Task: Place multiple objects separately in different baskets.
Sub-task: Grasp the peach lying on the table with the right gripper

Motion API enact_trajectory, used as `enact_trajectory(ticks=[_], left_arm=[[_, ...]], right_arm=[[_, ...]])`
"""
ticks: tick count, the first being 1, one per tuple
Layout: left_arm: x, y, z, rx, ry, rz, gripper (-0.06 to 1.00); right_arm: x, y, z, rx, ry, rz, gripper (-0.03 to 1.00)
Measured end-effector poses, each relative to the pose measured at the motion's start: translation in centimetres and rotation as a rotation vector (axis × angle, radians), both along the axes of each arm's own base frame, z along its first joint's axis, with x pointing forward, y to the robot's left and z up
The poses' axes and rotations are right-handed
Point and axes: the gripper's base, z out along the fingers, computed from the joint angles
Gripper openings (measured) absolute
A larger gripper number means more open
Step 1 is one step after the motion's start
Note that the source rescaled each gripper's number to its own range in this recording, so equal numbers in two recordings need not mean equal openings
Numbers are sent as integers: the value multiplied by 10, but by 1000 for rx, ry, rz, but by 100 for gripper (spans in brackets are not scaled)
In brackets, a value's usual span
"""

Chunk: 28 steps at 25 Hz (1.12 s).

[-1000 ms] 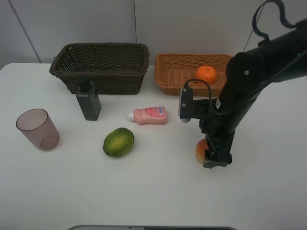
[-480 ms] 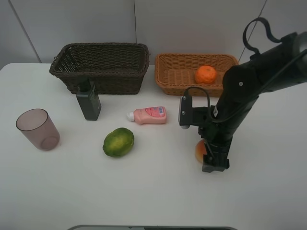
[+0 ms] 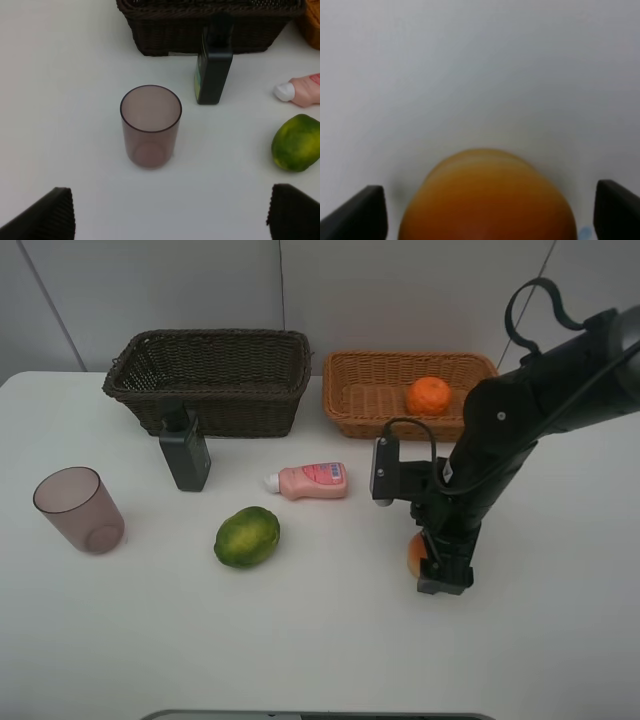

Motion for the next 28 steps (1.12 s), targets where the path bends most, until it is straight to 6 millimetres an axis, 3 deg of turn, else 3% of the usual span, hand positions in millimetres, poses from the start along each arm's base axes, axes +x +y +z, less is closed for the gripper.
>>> enact_trajectory(ticks=[12, 28], left_arm=[[0, 0, 0, 0, 0, 0, 99], [0, 0, 0, 0, 0, 0, 99]], right_arm=[[0, 0, 0, 0, -1, 0, 17], [0, 0, 0, 0, -1, 0, 17]])
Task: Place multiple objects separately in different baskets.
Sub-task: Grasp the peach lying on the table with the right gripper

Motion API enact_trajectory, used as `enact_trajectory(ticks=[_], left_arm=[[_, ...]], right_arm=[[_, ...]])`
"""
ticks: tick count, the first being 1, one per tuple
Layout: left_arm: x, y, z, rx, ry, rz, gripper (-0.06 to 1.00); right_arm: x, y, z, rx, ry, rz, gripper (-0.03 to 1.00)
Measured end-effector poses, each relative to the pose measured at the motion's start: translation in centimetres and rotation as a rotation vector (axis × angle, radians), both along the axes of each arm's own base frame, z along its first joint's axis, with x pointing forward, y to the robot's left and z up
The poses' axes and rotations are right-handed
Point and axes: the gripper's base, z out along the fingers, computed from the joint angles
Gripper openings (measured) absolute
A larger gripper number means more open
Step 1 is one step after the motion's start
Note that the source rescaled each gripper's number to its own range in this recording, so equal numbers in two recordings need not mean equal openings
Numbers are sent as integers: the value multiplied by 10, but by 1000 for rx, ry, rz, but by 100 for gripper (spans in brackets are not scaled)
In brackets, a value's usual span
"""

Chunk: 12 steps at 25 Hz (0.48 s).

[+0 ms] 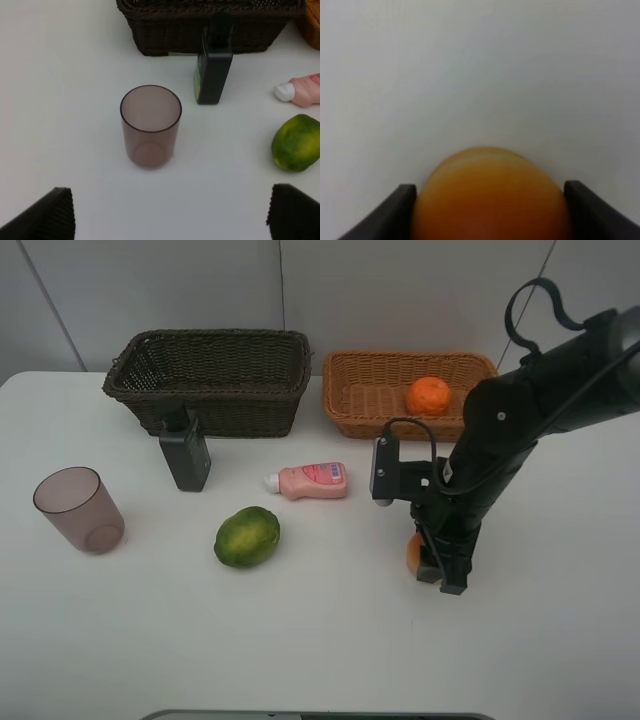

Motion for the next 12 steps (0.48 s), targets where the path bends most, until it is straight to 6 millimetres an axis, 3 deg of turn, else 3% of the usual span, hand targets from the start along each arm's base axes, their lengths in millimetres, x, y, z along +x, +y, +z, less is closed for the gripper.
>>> enact_trajectory(ticks=[12], left_arm=[[0, 0, 0, 0, 0, 0, 99]], right_arm=[[0, 0, 5, 13, -12, -7, 17]])
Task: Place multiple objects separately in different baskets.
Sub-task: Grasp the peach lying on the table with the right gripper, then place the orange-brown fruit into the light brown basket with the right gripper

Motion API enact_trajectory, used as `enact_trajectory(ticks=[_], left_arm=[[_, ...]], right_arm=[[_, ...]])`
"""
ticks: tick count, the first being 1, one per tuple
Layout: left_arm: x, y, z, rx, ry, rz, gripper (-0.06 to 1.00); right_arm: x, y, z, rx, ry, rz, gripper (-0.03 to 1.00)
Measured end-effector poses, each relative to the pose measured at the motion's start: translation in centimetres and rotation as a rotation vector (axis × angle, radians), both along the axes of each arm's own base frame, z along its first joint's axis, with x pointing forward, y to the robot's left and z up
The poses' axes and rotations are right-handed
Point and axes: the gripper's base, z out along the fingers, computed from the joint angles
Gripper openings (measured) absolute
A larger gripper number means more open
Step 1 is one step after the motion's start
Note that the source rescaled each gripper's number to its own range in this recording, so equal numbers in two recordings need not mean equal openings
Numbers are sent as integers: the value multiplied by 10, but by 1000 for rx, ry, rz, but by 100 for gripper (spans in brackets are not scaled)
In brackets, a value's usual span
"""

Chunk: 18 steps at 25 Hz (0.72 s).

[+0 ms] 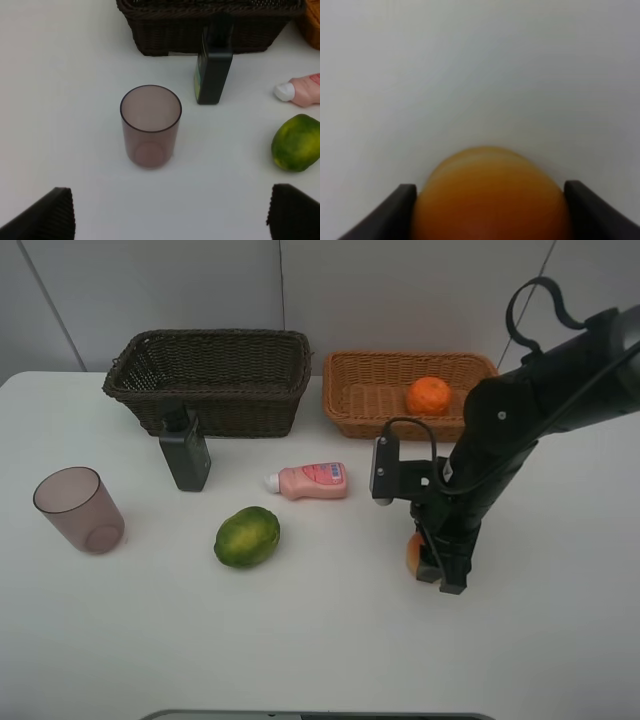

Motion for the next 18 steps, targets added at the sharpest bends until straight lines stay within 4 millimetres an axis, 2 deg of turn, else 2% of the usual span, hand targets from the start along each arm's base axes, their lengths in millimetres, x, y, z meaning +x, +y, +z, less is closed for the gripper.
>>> enact_trajectory(ticks=[8, 12, 18], left_arm=[[0, 0, 0, 0, 0, 0, 99], [0, 0, 0, 0, 0, 0, 99], [0, 0, 0, 0, 0, 0, 99]], right_arm=[[-1, 3, 32, 87, -43, -89, 17], [14, 13, 53, 135, -57, -257, 17], [46, 28, 100, 234, -114, -588, 17]])
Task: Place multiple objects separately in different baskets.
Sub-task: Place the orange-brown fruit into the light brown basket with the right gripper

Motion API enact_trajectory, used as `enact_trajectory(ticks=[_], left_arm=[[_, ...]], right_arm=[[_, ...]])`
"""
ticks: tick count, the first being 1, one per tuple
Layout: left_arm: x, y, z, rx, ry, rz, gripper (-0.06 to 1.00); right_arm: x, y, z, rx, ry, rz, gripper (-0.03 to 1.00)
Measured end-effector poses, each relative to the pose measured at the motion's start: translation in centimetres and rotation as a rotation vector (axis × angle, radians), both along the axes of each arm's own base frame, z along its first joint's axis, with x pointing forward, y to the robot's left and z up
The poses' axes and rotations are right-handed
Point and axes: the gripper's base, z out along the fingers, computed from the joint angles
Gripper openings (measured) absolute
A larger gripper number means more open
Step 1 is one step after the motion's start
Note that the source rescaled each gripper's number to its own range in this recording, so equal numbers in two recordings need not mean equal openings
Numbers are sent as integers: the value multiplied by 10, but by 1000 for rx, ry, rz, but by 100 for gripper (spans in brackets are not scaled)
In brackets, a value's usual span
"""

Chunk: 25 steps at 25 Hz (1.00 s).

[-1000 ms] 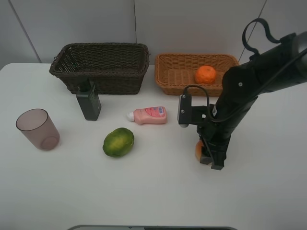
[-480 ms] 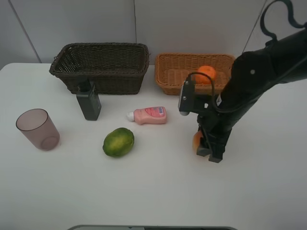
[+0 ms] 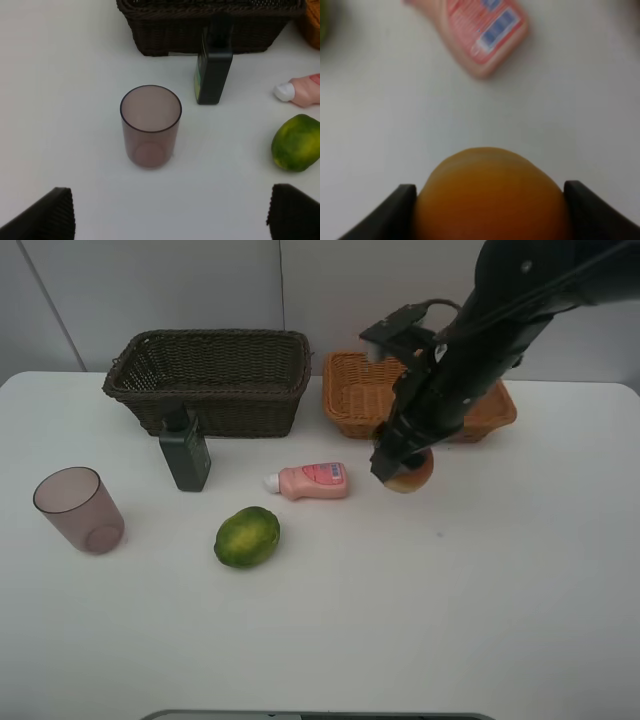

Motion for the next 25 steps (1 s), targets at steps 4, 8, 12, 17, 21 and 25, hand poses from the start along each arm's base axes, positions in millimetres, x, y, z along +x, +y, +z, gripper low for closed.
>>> enact_trajectory(ticks=[4, 8, 12, 17, 21, 25], left_arm=[[0, 0, 0, 0, 0, 0, 99], [0, 0, 0, 0, 0, 0, 99], [0, 0, 0, 0, 0, 0, 99], [0, 0, 0, 0, 0, 0, 99], [0, 0, 0, 0, 0, 0, 99], [0, 0, 0, 0, 0, 0, 99]], right_arm=[[24, 6, 16, 24, -1, -196, 17], [47, 12, 21, 15, 0, -336, 14], [77, 13, 25, 16, -37, -462, 14], [113, 9, 26, 40, -123, -609, 14], [130, 12, 23, 80, -181, -643, 14], [140, 19, 16, 155, -221, -652, 14]])
